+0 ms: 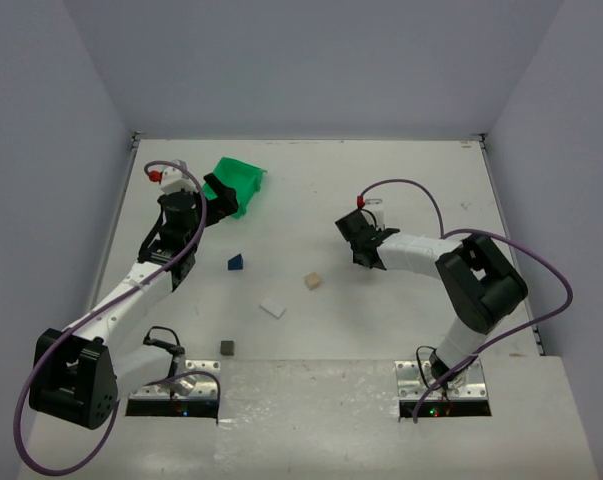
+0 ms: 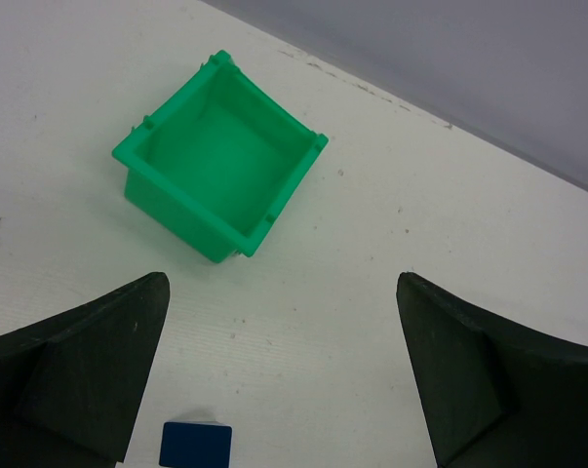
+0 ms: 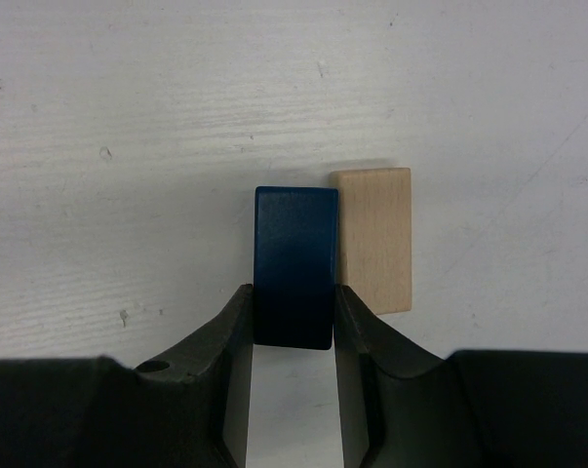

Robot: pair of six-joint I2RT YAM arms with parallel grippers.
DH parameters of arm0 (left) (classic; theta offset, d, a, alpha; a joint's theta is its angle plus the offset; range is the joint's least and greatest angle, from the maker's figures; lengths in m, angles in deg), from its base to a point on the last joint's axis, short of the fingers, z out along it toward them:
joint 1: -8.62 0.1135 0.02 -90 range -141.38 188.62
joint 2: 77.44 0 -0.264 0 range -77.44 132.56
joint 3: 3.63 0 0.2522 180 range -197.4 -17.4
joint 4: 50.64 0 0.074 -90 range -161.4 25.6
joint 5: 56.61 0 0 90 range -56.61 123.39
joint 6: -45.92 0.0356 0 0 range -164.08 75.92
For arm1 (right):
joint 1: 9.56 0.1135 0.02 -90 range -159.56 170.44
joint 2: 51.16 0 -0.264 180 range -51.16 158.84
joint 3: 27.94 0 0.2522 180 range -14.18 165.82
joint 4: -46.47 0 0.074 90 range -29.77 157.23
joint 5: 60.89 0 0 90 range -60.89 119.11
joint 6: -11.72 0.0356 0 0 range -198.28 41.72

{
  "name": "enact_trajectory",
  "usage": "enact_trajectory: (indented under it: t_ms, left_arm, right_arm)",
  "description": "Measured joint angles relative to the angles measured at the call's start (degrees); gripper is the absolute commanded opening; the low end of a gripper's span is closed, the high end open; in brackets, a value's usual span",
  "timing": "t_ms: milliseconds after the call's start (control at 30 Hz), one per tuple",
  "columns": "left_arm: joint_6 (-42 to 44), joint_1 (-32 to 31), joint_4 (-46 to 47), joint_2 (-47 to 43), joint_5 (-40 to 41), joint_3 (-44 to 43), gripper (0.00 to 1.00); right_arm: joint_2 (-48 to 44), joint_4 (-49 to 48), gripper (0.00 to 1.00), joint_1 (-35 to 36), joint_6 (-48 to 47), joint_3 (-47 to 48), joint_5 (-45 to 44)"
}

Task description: Build the wood block tower

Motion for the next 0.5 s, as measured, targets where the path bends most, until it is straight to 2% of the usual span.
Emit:
enact_trajectory:
  t_ms: [300, 500]
  left_arm:
    - [0.00, -0.04, 0.02, 0.26, 0.00, 0.00, 1.00]
    - [0.02, -0.11, 0.02, 0.26, 0.00, -0.02, 1.00]
  right_arm:
    - [0.00, 0.06, 0.34, 0.00, 0.02, 0.00, 0.07]
    - [-0.01, 0.20, 0.41, 0.00, 0.19, 0.00, 0.04]
